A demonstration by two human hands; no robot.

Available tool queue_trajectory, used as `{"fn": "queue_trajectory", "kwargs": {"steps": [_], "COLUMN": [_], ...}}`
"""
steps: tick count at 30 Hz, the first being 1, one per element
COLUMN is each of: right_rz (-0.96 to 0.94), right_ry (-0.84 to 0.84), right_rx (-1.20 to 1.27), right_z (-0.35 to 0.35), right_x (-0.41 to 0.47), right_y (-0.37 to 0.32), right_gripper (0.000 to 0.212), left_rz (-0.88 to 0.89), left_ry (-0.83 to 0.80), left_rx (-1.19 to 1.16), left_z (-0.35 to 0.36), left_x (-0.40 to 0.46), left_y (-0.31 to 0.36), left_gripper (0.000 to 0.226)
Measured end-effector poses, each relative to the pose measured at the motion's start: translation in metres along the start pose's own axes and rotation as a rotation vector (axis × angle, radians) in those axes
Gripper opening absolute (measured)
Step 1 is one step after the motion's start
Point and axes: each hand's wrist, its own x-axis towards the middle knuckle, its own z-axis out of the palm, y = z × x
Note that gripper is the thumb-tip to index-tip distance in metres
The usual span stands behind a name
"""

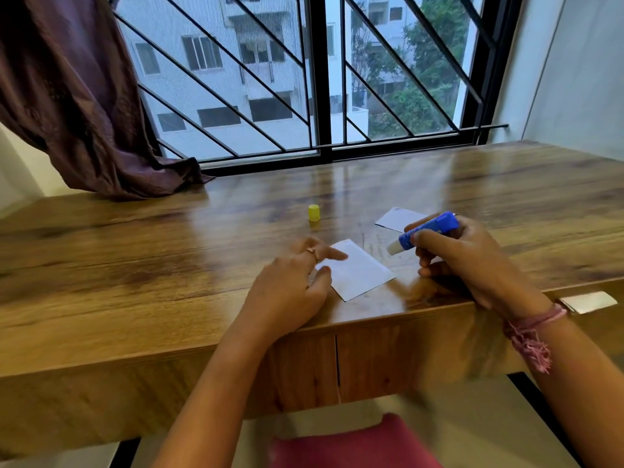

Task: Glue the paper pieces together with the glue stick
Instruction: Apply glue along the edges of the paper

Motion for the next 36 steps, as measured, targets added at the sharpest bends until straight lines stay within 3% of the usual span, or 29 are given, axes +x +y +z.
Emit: {"fn": "queue_trajectory", "kwargs": {"steps": [9,13,22,36], "right_rz": [0.029,0.054,-0.107,-0.158], "right_ry": [0.011,0.001,0.106,0.068], "right_rx": [0.031,0.000,-0.345,-0.548], "right_z": [0.000,0.001,0.018,0.019], "right_x": [-0.001,0.002,0.020,0.016], "right_y": [-0.003,-0.003,0.004,-0.001], "right_gripper": [0.015,0.009,0.018,0.028], "left_rz": [-0.075,-0.064,-0.056,-0.053], "left_ry": [-0.106,-0.138,-0.158,-0.172], "left_rx": [0.117,0.223,0.236,0.242], "left_z": [0.005,0.007,0.006,0.004], "left_x": [0.000,0.001,0.000,0.000], "left_y": [0.003,0.005,0.004,0.006], "left_gripper": [0.047,0.042,0.051,0.038]}}
